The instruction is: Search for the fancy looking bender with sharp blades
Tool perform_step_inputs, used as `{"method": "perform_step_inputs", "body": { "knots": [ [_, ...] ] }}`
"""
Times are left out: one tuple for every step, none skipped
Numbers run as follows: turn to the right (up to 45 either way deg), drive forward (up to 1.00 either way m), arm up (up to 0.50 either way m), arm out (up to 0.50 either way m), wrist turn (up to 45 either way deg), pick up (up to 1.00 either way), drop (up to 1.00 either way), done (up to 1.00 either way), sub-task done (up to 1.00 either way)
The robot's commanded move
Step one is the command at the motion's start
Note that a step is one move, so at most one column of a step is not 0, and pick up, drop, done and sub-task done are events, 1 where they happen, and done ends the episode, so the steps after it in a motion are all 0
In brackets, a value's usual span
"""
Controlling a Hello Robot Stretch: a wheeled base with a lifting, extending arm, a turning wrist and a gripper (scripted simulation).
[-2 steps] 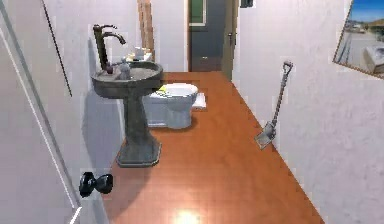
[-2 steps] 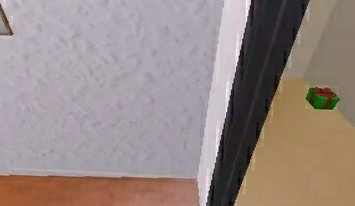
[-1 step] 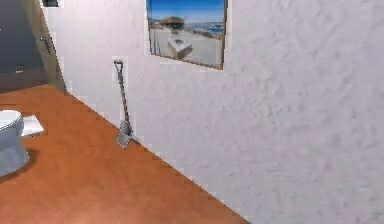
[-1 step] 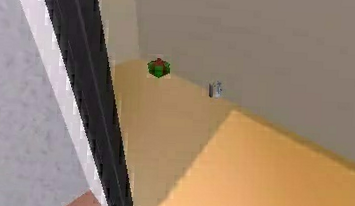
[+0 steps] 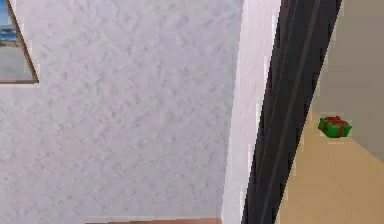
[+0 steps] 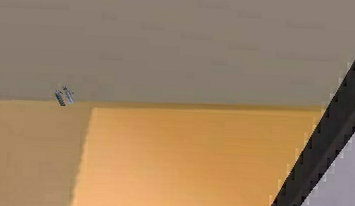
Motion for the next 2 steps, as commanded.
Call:
{"method": "perform_step_inputs", "body": {
  "knots": [
    [3.0,0.0,0.0,0.0,0.0,0.0,0.0,0.0,0.0],
    [0.0,0.05,0.0,0.0,0.0,0.0,0.0,0.0,0.0]
  ]
}}
